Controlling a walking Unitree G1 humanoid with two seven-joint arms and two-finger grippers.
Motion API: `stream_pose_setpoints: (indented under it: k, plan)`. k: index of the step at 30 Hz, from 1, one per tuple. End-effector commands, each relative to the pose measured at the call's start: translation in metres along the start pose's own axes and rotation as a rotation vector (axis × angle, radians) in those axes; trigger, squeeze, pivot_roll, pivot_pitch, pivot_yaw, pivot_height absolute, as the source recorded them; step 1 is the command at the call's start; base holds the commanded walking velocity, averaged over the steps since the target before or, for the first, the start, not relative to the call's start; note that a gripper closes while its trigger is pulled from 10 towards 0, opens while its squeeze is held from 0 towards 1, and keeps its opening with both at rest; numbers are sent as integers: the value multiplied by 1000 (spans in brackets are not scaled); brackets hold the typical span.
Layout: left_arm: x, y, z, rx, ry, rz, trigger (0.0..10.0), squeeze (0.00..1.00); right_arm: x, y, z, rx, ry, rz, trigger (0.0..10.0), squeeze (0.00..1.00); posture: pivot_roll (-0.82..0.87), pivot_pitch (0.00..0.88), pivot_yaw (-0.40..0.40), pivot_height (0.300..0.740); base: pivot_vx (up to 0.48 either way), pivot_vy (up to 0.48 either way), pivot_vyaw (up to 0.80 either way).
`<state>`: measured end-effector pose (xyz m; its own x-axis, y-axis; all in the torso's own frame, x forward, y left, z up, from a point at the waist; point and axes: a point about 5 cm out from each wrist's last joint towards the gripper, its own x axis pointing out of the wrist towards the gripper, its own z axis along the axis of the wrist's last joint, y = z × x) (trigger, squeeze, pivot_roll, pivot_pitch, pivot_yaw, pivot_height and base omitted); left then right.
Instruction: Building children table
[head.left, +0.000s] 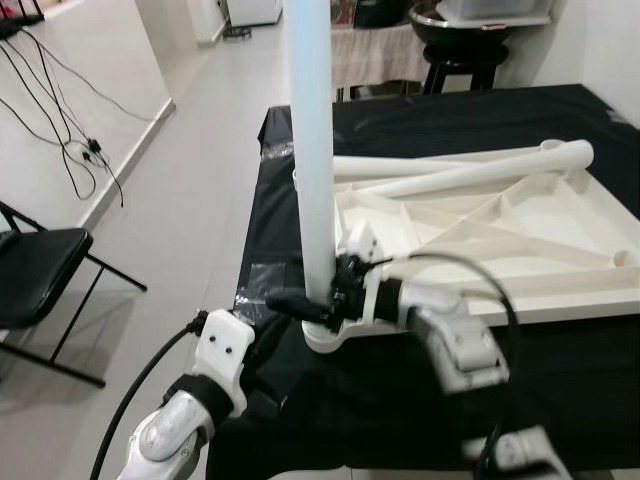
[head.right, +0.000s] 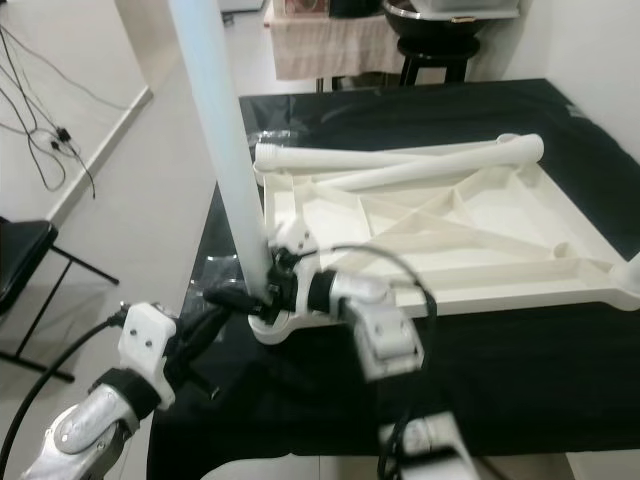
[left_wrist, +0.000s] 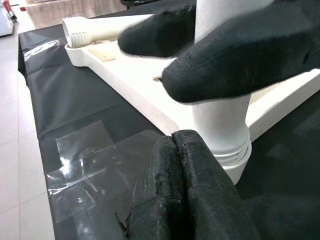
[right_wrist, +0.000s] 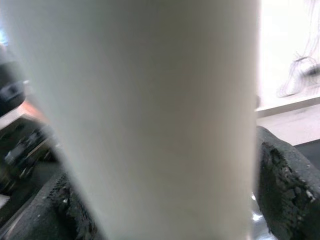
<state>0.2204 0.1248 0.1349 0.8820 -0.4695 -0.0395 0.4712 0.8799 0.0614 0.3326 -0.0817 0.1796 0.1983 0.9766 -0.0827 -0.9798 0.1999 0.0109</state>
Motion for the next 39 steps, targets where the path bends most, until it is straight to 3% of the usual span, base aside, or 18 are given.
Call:
stream_pose_setpoints:
  k: [1,8,9,16,23,24,25,26,27,28,29,31,32,39]
  plan:
    - [-1,-1,-6,-9,24,4,10000,0,1,-3,0,15,-29,57,10000,0,24,83,29,740,0,0,0]
    - [0,-2,-6,-9,24,4,10000,0,-1,-10,2,67,-24,117,10000,0,40,79,26,740,0,0,0]
    - [-1,-3,-6,-8,25,5,10000,0,-1,-12,4,81,-25,139,0,0,40,78,26,740,0,0,0]
    - [-1,-3,-6,-9,26,5,10000,0,-2,-14,5,71,-13,150,0,0,39,79,25,740,0,0,0]
    - [-4,-5,-7,-12,28,7,10000,0,-13,-9,-7,24,24,113,0,0,35,83,19,740,0,0,0]
    - [-5,-5,-7,-12,28,6,10000,0,-8,-5,-17,49,23,-81,0,0,40,85,9,740,0,0,0]
    - [-5,-5,-7,-12,28,6,10000,0,-8,-5,-17,49,23,-81,0,0,40,85,9,740,0,0,0]
    - [-6,-4,-7,-12,28,7,10000,0,-2,-2,-34,141,39,-517,0,0,26,98,18,740,0,0,0]
    - [-6,-4,-7,-12,28,7,10000,0,-2,-2,-34,141,39,-517,0,0,26,98,18,740,0,0,0]
    - [-7,-3,-7,-13,29,8,10000,0,1,11,-40,109,89,-663,0,0,29,110,45,740,0,0,0]
    - [-8,-2,-7,-3,34,8,10000,0,6,17,-36,111,70,-719,0,0,10,86,56,740,0,0,0]
    - [-8,0,-8,-1,38,8,10000,0,10,18,-30,92,53,-702,0,0,15,86,56,740,0,0,0]
    - [-8,1,-8,-1,42,2,10000,0,16,22,-27,66,49,-619,0,0,15,94,55,740,0,0,0]
    - [-7,2,-8,8,38,12,10000,0,20,24,-37,61,94,-556,0,0,17,85,43,740,0,0,0]
